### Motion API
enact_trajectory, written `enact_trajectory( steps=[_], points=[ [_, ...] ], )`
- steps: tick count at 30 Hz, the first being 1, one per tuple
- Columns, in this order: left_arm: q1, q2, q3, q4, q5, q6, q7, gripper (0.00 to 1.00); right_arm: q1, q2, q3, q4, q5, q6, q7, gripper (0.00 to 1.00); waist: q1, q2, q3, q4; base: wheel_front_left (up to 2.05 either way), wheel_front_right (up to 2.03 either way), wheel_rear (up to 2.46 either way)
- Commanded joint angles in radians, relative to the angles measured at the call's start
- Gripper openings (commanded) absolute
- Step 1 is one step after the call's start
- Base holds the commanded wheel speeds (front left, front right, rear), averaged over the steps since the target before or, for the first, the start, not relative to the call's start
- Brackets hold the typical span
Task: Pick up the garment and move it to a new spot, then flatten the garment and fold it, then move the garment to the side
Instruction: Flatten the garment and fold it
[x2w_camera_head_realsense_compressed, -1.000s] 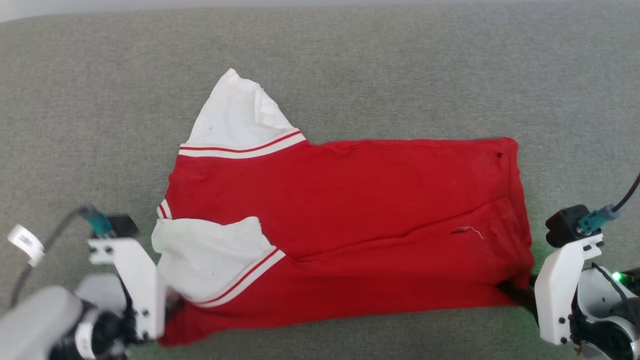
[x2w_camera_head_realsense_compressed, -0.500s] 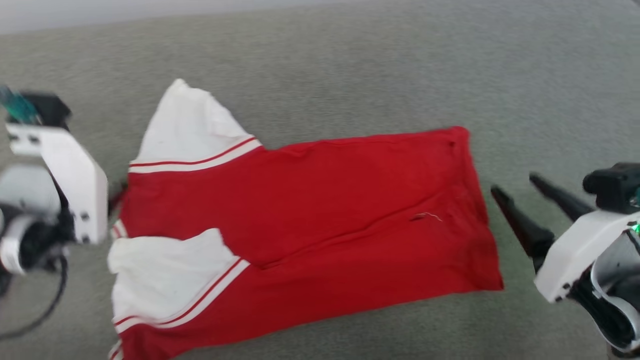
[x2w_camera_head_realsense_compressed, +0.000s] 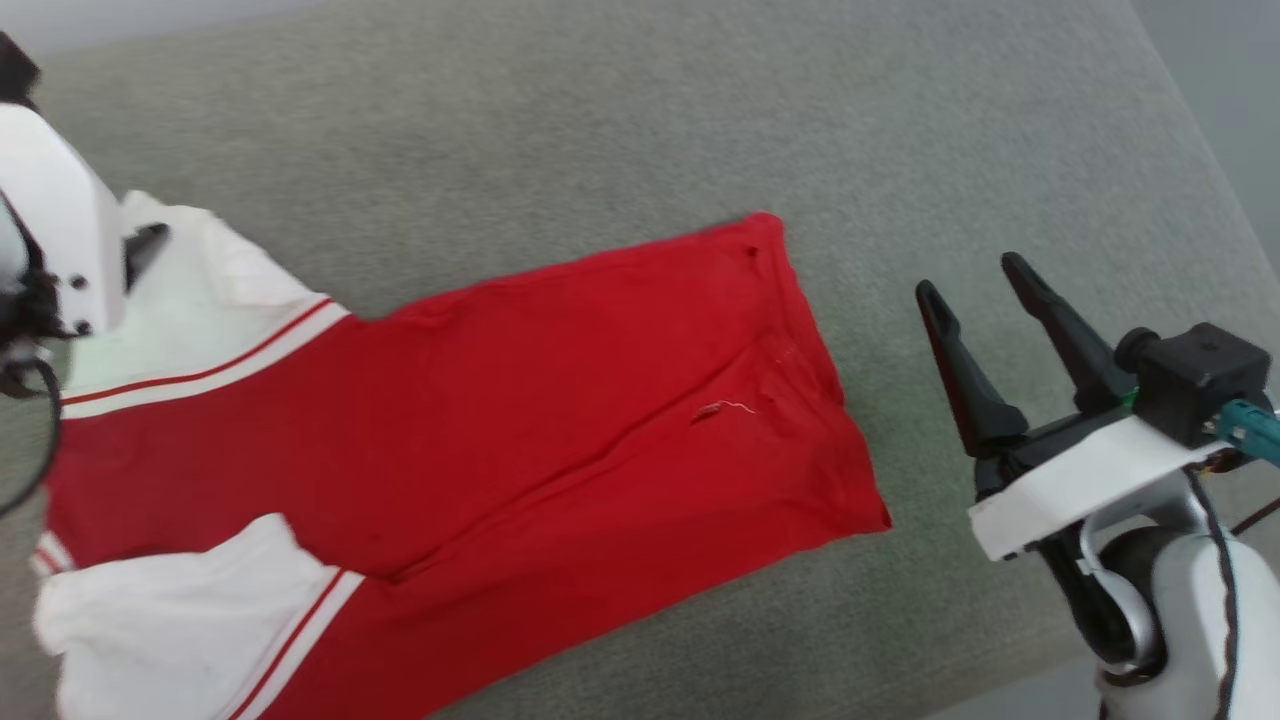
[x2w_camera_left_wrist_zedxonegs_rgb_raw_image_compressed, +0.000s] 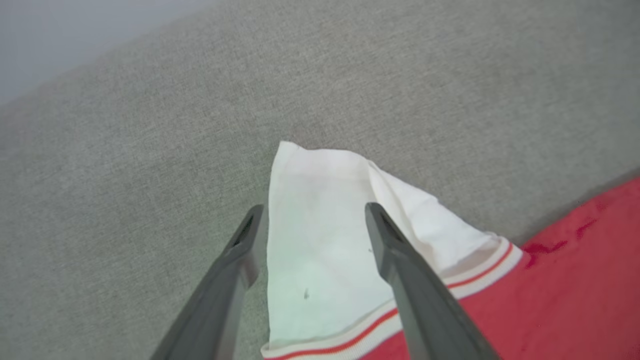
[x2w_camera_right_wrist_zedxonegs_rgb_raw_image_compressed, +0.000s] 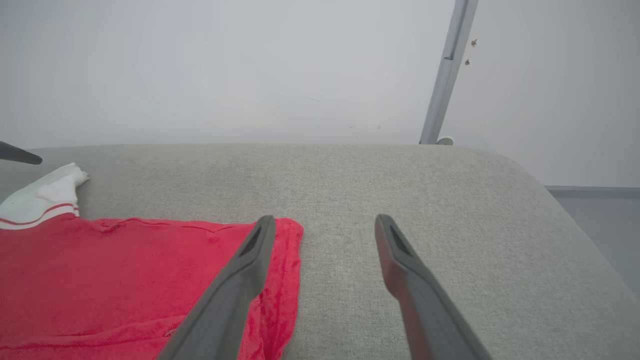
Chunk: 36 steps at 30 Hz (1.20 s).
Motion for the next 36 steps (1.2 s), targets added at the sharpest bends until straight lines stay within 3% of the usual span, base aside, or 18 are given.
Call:
enact_trajectory(
  steps=[1,6,13,15,27,36],
  points=[
    [-0.019,-0.004,-0.002,0.022,0.014,-0.008,-0.006,1.0,-0.014,0.007,0.004,0.01,-0.001,0.0,-0.013,1.0,0.0,0.0,0.028,-0.029,0.0,0.0,0.0],
    [-0.083,-0.023,-0.027,0.184,0.042,-0.047,0.019,1.0,-0.036,0.024,0.036,0.055,0.024,0.0,-0.03,1.0,0.0,0.0,0.06,-0.056,0.0,0.0,0.0],
    [-0.13,-0.082,-0.075,0.38,0.077,-0.063,0.068,1.0,-0.094,0.006,0.095,0.112,0.082,0.0,0.017,1.0,0.0,0.0,0.091,-0.058,0.0,0.0,0.0],
    [-0.121,-0.111,-0.088,0.437,0.054,-0.067,0.13,0.0,-0.12,-0.002,0.112,0.133,0.104,0.0,0.047,1.0,0.0,0.0,0.096,-0.052,0.0,0.0,0.0],
    [-0.235,-0.27,-0.108,0.535,0.06,-0.131,0.099,0.0,-0.409,-0.047,0.21,0.391,0.186,0.0,0.322,1.0,0.0,0.0,0.114,0.052,0.0,0.0,0.0],
    [-0.294,-0.347,-0.121,0.614,0.073,-0.186,0.043,0.0,-0.592,-0.066,0.305,0.638,0.23,0.0,0.571,1.0,0.0,0.0,0.12,0.125,0.0,0.0,0.0]
  ],
)
